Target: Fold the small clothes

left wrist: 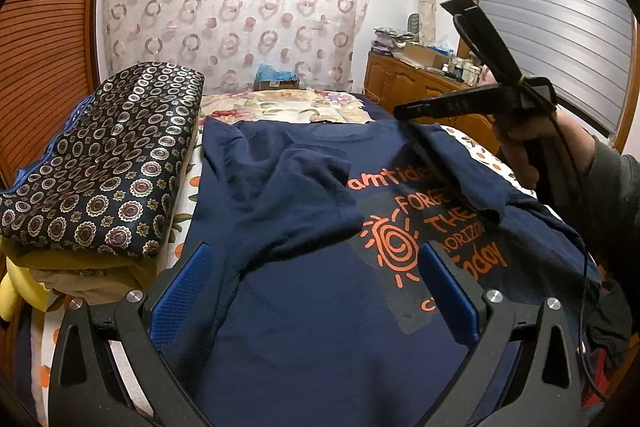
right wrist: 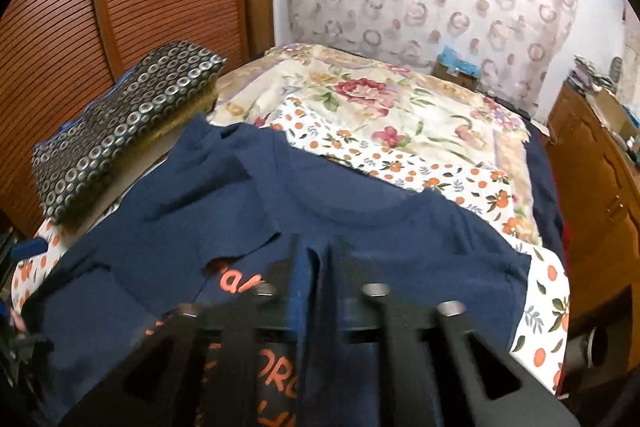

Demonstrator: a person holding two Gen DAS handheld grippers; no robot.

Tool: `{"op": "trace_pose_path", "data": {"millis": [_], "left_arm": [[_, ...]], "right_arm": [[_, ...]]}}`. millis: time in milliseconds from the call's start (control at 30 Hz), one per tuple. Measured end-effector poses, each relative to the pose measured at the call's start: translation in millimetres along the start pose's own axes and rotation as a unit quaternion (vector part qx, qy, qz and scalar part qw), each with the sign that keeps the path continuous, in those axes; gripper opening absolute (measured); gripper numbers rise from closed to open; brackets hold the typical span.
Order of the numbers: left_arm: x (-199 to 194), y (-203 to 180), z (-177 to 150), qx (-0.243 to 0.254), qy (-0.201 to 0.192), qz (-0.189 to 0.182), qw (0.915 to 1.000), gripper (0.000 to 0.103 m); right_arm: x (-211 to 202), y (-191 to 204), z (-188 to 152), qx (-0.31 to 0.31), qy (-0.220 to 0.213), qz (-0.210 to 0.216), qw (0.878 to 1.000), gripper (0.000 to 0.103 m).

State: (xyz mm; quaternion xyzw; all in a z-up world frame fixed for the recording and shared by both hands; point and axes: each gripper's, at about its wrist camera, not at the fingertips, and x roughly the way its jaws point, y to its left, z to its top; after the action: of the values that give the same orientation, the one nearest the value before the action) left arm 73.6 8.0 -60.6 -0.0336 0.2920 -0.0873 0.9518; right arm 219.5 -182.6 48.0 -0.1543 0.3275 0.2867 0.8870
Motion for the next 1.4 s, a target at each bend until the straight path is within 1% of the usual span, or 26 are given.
{"op": "trace_pose_path", "data": {"millis": [67, 300, 400, 633, 767, 933, 1000, 1033, 1100, 1167, 1233, 1300, 1333, 1400], "left_arm": [[-1.5, 1.3, -0.1, 0.001, -0.001, 0.002, 1.0000, 0.103], [-0.3, 6.9, 6.0, -0.001, 0.002, 0.002, 1.0000, 0.103], [5.4, 9.7, 12.8, 0.003, 0.008, 0.000, 1.0000, 0.103], [22.8, 20.7, 41.2, 0.014, 0.012, 0.008, 0.9998, 0.103], [41.7, 29.2, 67.7, 0.018, 0.029, -0.001, 0.9994, 0.102], [71.0, 36.2, 97.6, 0.021, 0.060, -0.004, 0.9980, 0.091], [83.1, 39.3, 107.6, 0.022, 0.074, -0.003, 0.9970, 0.082], [91.1, 41.0, 113.5, 0.023, 0.084, 0.000, 0.9962, 0.080], [105.1, 43.5, 122.5, 0.027, 0.103, 0.004, 0.9943, 0.070], [120.5, 46.6, 130.9, 0.032, 0.125, 0.014, 0.9915, 0.064], [141.5, 51.1, 137.9, 0.042, 0.152, 0.029, 0.9870, 0.060], [160.9, 56.4, 140.6, 0.049, 0.181, 0.047, 0.9812, 0.051], [170.9, 59.9, 140.8, 0.047, 0.197, 0.051, 0.9780, 0.049], [186.8, 64.8, 142.2, 0.044, 0.222, 0.055, 0.9725, 0.041]], "right_arm": [[-2.6, -2.8, -6.8, 0.005, -0.008, -0.002, 1.000, 0.055], [-12.1, -24.0, -38.7, 0.031, -0.005, -0.024, 0.999, 0.056], [-10.8, -35.0, -54.9, 0.032, 0.009, -0.043, 0.999, 0.056], [5.9, -52.9, -72.7, 0.051, 0.022, -0.049, 0.997, 0.056], [15.8, -57.9, -73.0, 0.053, 0.032, -0.044, 0.997, 0.056], [14.3, -55.0, -69.7, 0.050, 0.028, -0.044, 0.997, 0.058], [14.7, -57.1, -69.1, 0.051, 0.029, -0.039, 0.998, 0.061], [15.0, -57.3, -69.2, 0.049, 0.029, -0.038, 0.998, 0.062], [16.2, -60.0, -70.4, 0.047, 0.030, -0.039, 0.998, 0.063], [18.6, -64.3, -72.9, 0.047, 0.029, -0.039, 0.998, 0.063], [18.3, -64.3, -73.0, 0.046, 0.029, -0.041, 0.998, 0.064], [18.9, -64.3, -73.7, 0.045, 0.028, -0.043, 0.998, 0.064], [18.8, -64.3, -74.0, 0.045, 0.028, -0.044, 0.998, 0.064], [18.3, -64.1, -74.6, 0.044, 0.028, -0.045, 0.998, 0.065]]}}
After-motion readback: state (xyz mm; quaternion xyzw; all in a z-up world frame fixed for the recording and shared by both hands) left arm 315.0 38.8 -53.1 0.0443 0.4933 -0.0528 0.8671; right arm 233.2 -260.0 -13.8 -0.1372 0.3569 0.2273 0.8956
